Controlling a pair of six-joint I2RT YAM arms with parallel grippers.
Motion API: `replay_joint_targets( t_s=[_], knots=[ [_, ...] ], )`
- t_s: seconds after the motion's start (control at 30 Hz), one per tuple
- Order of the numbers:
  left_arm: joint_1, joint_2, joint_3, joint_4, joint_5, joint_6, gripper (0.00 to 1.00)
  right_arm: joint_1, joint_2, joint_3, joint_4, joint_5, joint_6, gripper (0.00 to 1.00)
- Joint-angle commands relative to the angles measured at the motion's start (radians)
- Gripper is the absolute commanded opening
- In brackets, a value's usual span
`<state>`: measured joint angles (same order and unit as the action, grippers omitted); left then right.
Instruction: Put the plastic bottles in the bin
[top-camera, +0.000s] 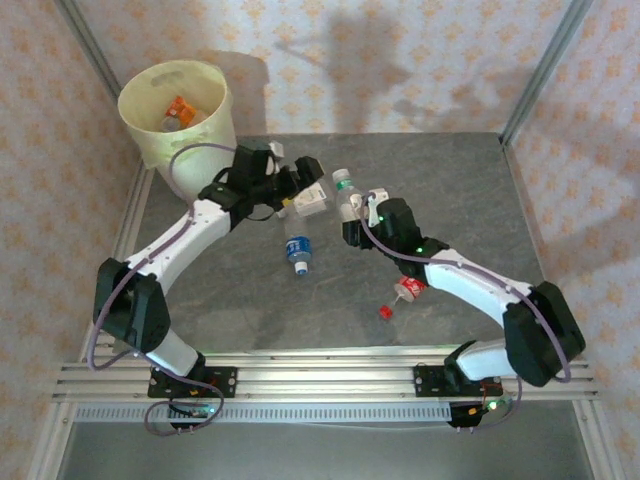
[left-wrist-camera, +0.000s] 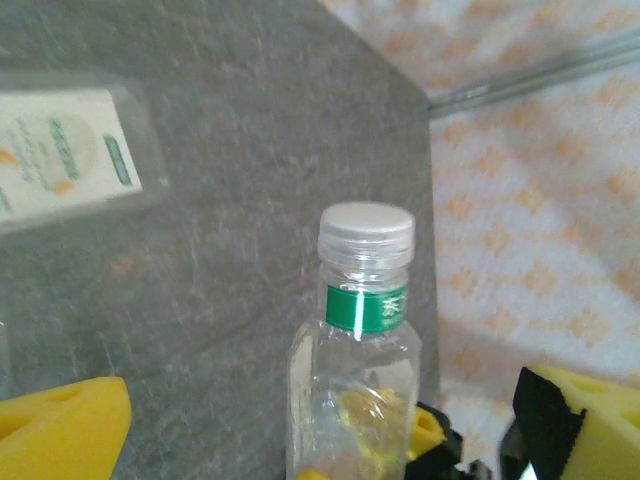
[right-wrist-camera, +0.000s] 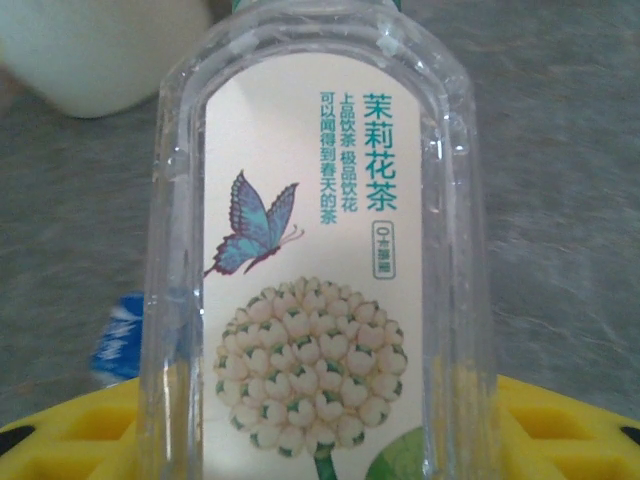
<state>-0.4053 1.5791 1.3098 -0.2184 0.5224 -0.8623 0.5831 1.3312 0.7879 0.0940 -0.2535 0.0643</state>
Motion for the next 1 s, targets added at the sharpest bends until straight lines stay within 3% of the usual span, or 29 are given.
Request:
replay_joint_targets(
  t_s=[0.0,0.1,0.33,0.6,0.7,0.9,0.97],
  knots=[
    [-0.06,0.002,0.03,0.001,-0.032,0.051,1.0,0.017,-0.054,-0.007,0.072,-0.166,-0.049,0.52],
    [-0.1,0.01,0.016,-0.016,-0.058,0.045,1.0,0.036,-0.065,0.004,0.07,-0.182,-0.05,0.52],
    [-0.149,-0.037,-0.119,0.16,-0.034,-0.024,0.98,0.072,-0.053,0.022,0.094,-0.132,-0.026,0.53],
    [-0.168,-0.048,-0.132,0.145,-0.039,-0.006,0.91,0.082,-0.042,0.023,0.179,-0.209,0.008,0.55],
    [-0.167,-0.055,-0.146,0.175,-0.031,-0.011,0.84,0.083,-0.033,0.033,0.18,-0.211,0.01,0.55],
    [-0.167,-0.06,-0.121,0.148,-0.023,0.017,0.53,0.084,-0.033,0.041,0.167,-0.216,0.011,0.62],
    [-0.167,-0.064,-0.1,0.127,-0.028,0.035,0.47,0.083,-0.037,0.048,0.149,-0.221,0.004,0.65]
  ],
)
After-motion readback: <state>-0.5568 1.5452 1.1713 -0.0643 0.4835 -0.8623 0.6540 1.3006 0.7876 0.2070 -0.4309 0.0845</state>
